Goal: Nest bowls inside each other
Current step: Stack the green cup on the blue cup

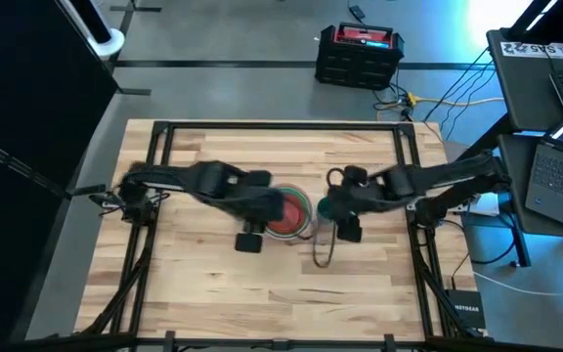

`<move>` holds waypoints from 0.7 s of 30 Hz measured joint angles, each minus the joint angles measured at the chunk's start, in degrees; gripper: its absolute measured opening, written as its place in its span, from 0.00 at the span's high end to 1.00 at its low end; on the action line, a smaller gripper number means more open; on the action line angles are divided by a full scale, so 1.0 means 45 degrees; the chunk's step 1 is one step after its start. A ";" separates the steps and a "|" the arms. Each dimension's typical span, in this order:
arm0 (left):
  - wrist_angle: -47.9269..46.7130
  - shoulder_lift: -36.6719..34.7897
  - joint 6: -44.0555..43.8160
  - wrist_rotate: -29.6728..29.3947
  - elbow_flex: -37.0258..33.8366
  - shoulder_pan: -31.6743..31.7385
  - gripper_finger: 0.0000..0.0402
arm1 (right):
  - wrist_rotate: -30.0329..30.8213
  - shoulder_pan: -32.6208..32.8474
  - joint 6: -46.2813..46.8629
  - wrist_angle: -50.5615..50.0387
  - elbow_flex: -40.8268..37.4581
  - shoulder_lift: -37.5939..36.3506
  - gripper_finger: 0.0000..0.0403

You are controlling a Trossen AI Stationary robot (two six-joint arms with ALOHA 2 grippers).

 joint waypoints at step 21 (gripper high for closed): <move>-0.0705 -0.4945 -0.4775 -0.2875 -0.0176 -0.1906 0.72 | -0.4616 -0.4988 -0.2917 0.3287 -0.3859 0.1031 0.41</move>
